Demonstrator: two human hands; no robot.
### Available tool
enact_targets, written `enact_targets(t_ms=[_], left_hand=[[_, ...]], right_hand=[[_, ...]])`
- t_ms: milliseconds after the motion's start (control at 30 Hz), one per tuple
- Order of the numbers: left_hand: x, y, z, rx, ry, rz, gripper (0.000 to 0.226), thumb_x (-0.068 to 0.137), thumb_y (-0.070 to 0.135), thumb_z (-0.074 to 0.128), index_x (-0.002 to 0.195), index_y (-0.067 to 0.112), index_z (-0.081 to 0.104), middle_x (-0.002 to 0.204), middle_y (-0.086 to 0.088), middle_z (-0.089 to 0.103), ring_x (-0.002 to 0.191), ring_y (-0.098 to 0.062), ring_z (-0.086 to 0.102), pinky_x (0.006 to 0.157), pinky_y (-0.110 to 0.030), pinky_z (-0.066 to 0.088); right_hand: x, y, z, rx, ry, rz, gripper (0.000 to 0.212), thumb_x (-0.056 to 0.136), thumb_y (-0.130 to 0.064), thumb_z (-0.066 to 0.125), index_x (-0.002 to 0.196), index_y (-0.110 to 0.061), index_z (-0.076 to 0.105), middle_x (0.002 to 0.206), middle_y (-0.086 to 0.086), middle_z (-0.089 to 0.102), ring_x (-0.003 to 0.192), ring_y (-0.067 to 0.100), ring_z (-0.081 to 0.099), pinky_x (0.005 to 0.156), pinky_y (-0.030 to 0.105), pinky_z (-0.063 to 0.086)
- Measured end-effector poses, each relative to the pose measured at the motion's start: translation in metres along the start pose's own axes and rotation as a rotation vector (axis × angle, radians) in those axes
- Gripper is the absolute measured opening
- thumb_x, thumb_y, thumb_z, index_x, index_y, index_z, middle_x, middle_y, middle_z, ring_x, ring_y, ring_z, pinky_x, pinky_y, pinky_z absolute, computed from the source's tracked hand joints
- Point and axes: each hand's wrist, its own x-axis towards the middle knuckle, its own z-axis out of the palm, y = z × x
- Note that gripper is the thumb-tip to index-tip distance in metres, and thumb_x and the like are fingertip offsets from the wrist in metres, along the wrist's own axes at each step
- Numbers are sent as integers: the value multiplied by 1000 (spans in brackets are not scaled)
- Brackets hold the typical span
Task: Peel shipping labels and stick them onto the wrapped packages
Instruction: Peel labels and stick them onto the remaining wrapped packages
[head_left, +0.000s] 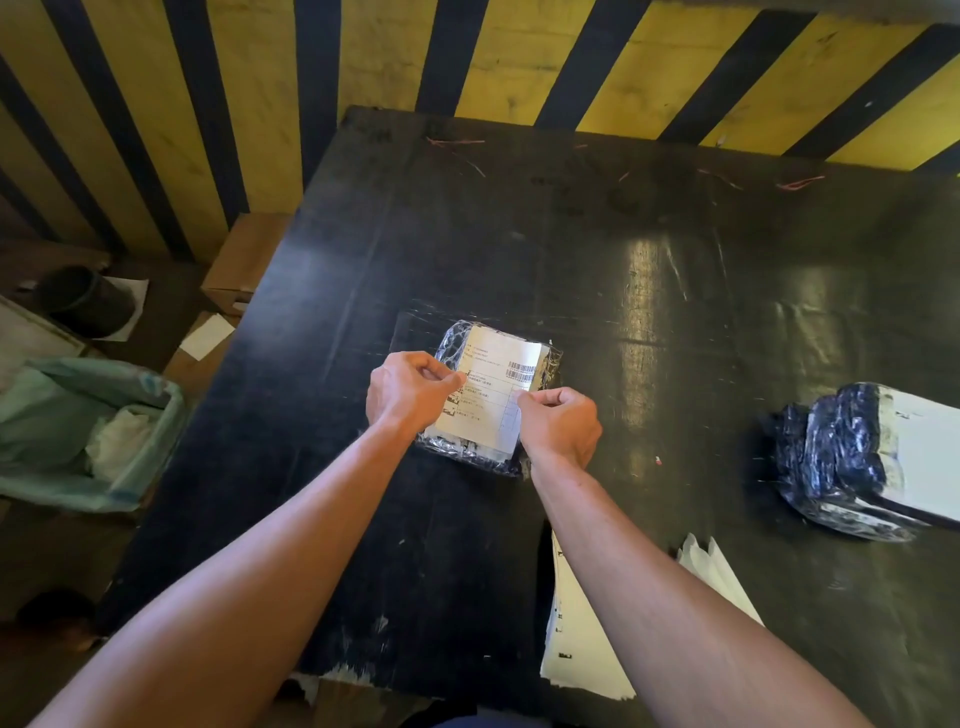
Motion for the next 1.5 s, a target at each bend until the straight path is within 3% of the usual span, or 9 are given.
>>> enact_targets(t_ms=[200,533,667,733,800,900,1033,1300,1500], left_hand=[[2,-8,0,-43,22,-32,56,72,55,92,111,26,63,112,6,71,96,-15,69,84,-39,62],[-20,-20,14,-108,-5,-16,55,79,57,87,117,28,59,110,5,71,94,-18,73,80,-44,65],[-29,-33,22,112,140,389,45,90,42,77,126,23,58,127,3,59,112,-18,61,89,-41,58],[-31,-42,30,249,115,668,54,93,33,71,143,18,55,151,-2,53,139,-22,49,110,-41,50],[-31,-52,38,337,-2,794,64,102,37,55,161,15,40,172,-5,31,161,-22,23,129,-42,28],[-28,-61,44,429,-141,791,66,112,47,23,169,19,5,177,3,-6,163,-10,-11,134,-41,9],[-25,-63,43,499,-170,791,64,114,49,15,168,21,-4,176,5,-17,160,-8,-19,134,-42,5],[-29,-57,46,559,-174,761,67,111,52,8,167,21,-11,173,5,-25,158,-9,-28,133,-45,-6],[-29,-60,45,507,-189,745,67,110,54,4,167,22,-13,174,7,-25,158,-5,-26,133,-41,-3]], right_hand=[[6,2,2,-3,12,-32,20,80,-26,86,84,-23,67,94,-3,72,76,13,68,57,27,47],[32,2,-11,-68,-59,-217,21,82,-18,85,84,-21,64,92,-1,74,78,14,69,62,28,52],[30,13,-20,-294,-21,-637,12,87,-16,75,97,-19,69,109,-2,66,98,21,68,75,32,54],[25,22,-20,-507,-60,-998,29,91,-18,64,120,-16,70,134,4,64,127,26,60,99,42,51],[19,28,-18,-681,-277,-1147,51,100,-28,45,148,-15,56,162,5,46,154,23,37,122,49,30],[22,22,-14,-878,-493,-1109,69,103,-43,14,167,-18,20,177,-4,6,163,13,0,130,56,-1],[44,-1,-5,-1047,-510,-1050,65,109,-44,15,168,-23,-3,175,-9,-14,160,9,-15,128,59,-11],[83,-45,6,-1078,-492,-780,69,109,-46,26,168,-15,7,177,0,3,163,18,0,129,57,-9],[32,-11,-16,-997,-564,-1107,73,101,-45,15,169,-19,7,177,-4,-1,163,13,-5,129,57,-9]])
